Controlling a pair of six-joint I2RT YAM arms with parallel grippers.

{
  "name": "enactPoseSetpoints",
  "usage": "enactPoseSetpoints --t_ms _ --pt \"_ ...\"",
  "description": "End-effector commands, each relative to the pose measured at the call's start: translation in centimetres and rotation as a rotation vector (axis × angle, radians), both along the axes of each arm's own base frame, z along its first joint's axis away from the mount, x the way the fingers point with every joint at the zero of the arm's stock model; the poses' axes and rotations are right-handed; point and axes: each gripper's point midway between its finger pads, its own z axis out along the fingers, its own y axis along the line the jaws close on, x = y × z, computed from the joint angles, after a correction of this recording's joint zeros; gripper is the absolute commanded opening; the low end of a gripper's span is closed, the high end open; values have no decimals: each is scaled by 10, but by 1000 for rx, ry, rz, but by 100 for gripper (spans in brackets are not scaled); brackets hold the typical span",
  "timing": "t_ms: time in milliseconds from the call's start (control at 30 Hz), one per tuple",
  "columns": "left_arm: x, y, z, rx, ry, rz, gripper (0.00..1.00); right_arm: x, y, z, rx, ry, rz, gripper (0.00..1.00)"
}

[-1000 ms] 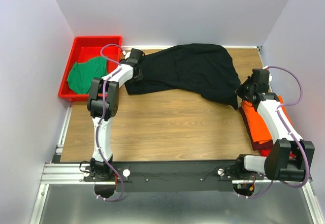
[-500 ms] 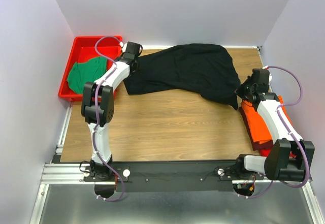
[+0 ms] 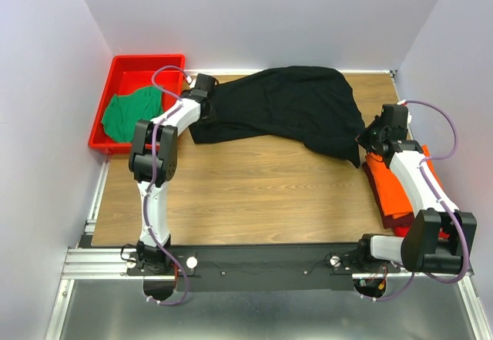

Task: Fold and stack the t-shirts
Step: Flatten the tshirt out

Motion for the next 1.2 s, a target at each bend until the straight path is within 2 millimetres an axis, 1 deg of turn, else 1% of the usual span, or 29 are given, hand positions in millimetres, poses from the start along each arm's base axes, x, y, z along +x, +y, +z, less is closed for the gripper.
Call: enactPoseSetpoints --t_ms 0,233,333,367,400,500,533,633,667,767,900,967,1100,1167 --pt "-2 -9 -17 -20 42 -22 35 3 1 -2 17 -7 6 0" --pt "-1 -10 -27 -17 58 -22 36 2 1 -4 16 -4 7 0" --pt "-1 -11 -28 -21 60 -29 29 2 1 -5 15 -2 8 0" --pt "-1 -11 -29 -20 59 -28 27 2 6 -5 31 -2 26 0" --pt "-1 -11 -29 -21 62 -31 27 2 6 -5 35 -2 28 1" --pt "-3 -13 -30 -25 63 -41 19 3 6 -5 33 -5 29 1" --pt "-4 -14 -29 -25 62 -45 13 2 7 -6 37 -4 32 0" --pt "-3 -15 -27 -29 58 -54 5 3 8 -6 38 -5 35 0" --pt "-3 -16 -25 -32 54 -59 0 2 8 -6 40 -4 36 0" --pt "-2 -18 -16 -39 40 -75 0 2 7 -6 39 -7 34 0" --pt "-4 -24 3 -56 10 -120 0 3 8 -4 39 -12 36 0" --pt "-8 -25 3 -58 15 -139 0 3 8 -4 41 -13 35 0" --pt "-23 -27 10 -73 13 -169 0 3 8 -4 43 -13 35 1" --pt "-28 -28 13 -78 7 -178 0 4 9 -4 46 -14 38 1"
